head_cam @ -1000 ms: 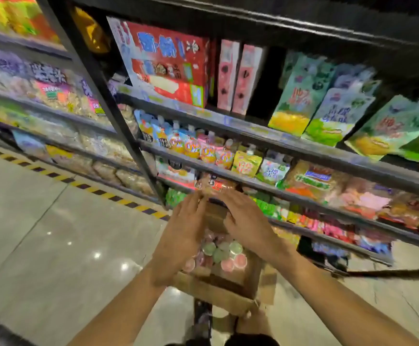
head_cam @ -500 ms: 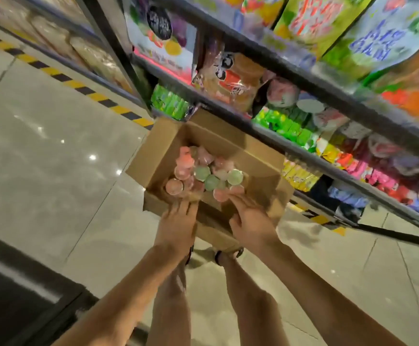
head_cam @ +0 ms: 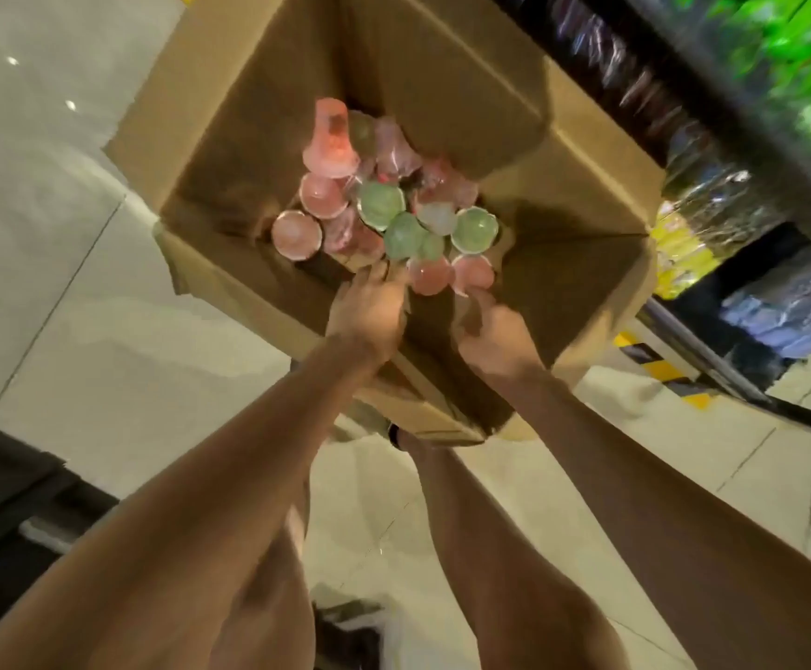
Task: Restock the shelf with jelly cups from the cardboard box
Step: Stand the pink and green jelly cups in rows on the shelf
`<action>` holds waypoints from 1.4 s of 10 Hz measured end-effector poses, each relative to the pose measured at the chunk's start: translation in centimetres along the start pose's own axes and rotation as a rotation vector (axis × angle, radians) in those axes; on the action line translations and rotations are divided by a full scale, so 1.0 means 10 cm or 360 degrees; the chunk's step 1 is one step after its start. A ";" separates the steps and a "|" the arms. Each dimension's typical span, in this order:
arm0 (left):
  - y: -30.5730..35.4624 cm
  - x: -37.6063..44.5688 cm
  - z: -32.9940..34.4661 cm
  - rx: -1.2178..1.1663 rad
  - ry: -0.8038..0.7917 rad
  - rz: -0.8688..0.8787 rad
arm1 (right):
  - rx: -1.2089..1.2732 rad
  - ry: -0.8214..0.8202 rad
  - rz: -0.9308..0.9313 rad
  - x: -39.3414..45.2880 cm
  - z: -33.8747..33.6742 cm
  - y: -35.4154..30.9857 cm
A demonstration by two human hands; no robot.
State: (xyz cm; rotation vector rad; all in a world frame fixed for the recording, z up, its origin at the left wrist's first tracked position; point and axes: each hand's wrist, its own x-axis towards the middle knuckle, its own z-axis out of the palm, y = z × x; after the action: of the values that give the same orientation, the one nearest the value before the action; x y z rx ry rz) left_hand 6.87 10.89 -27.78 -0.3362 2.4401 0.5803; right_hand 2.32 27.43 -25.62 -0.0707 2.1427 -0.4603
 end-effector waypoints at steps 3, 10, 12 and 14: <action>-0.13 1.16 0.69 0.0104 -0.0252 0.0085 | 0.0273 0.0062 0.0293 1.01 0.59 0.17; -0.16 1.65 0.76 0.0456 -0.0166 0.0339 | 0.0325 0.0196 0.0145 1.45 0.71 0.40; -0.41 1.22 0.07 0.0128 -0.0192 0.0179 | 0.0370 0.0190 0.0121 0.96 0.34 0.18; -0.48 0.71 -1.07 0.0084 -0.0067 0.0128 | 0.0138 0.0310 -0.0089 0.22 -0.32 -0.38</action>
State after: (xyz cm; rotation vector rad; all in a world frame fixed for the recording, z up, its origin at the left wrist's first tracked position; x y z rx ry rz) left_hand -2.27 0.81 -25.89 -0.2028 2.4327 0.5507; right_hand -1.94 24.37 -24.38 -0.0380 2.3127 -0.6141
